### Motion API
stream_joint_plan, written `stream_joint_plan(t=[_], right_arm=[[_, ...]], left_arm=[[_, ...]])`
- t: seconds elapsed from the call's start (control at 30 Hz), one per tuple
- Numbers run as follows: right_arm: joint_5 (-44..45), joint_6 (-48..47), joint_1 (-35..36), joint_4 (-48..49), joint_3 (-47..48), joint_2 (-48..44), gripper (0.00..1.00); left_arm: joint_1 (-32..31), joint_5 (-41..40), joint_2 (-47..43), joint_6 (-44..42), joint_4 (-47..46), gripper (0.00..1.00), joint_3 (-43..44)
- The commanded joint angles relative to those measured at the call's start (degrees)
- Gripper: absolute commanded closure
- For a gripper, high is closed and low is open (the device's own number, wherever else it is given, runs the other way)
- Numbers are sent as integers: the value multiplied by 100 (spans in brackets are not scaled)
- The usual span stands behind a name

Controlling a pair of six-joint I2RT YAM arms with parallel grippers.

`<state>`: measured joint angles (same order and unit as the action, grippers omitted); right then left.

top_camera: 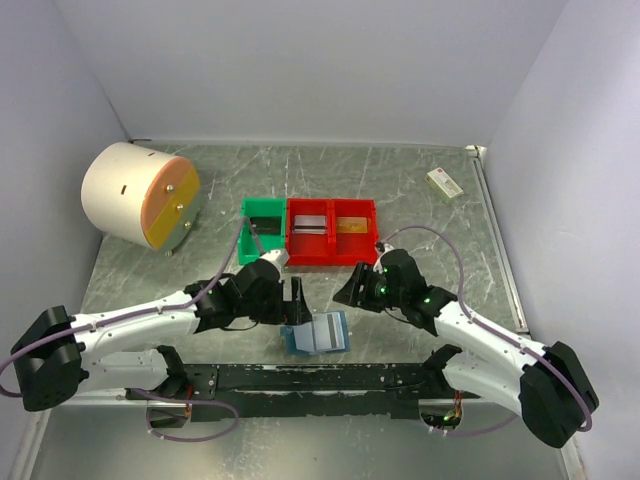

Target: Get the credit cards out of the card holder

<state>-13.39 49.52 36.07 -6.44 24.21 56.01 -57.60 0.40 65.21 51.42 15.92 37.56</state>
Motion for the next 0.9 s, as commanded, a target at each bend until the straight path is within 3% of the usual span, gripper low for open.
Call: stream_joint_plan(t=[0.0, 0.17, 0.37, 0.67, 0.87], right_arm=[[-132, 207, 15, -104, -92, 102, 46], [-443, 154, 20, 4, -83, 408, 46], [-740, 124, 21, 176, -100, 607, 46], [-1148, -82, 18, 337, -67, 960, 51], [-1250, -130, 16, 354, -94, 1038, 52]], left_arm=[[-136, -468, 14, 472, -28, 0, -271], [-137, -620, 379, 594, -124, 1, -375], [-137, -762, 567, 875, -604, 10, -603], [-142, -409, 265, 967, -1673, 38, -1278], [-137, -291, 281, 951, -1834, 58, -1340]])
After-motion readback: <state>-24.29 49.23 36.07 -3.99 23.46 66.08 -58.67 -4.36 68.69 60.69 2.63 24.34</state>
